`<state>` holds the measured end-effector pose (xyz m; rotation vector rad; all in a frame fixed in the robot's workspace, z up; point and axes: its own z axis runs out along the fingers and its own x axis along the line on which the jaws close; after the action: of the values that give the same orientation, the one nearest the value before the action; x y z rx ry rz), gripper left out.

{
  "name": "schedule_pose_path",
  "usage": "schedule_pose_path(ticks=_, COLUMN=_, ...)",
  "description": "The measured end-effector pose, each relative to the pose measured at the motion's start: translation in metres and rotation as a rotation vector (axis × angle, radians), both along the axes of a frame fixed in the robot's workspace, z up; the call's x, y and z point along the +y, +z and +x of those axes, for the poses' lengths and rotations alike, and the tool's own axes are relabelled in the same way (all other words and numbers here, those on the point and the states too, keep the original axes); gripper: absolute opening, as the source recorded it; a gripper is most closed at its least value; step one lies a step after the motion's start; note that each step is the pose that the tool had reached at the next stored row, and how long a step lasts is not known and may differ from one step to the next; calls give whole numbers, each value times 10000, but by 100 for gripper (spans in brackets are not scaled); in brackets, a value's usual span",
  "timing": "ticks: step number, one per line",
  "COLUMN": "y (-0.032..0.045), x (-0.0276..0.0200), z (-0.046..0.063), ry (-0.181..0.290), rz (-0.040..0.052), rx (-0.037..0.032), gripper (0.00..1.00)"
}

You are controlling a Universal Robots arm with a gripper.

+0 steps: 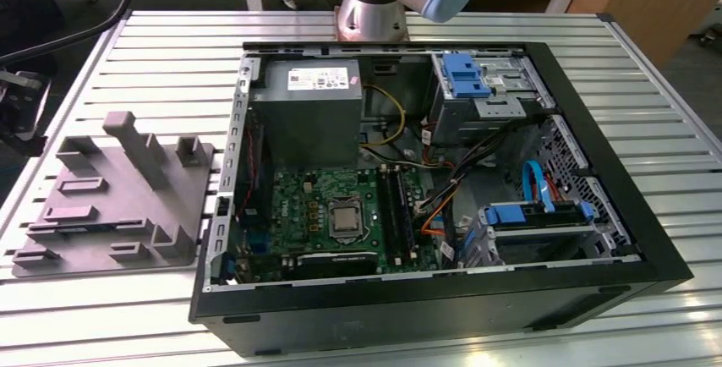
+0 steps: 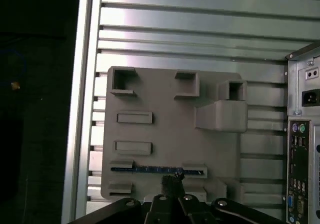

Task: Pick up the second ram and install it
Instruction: 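Pick up the second ram and move it above second insertion slot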

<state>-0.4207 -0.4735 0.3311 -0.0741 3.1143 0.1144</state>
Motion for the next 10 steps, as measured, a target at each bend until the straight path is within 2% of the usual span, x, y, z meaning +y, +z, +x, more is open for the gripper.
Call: schedule_pose_path(ticks=10, y=-26, x=0, z=0, ry=1788, rz=0, rx=0, gripper=10)
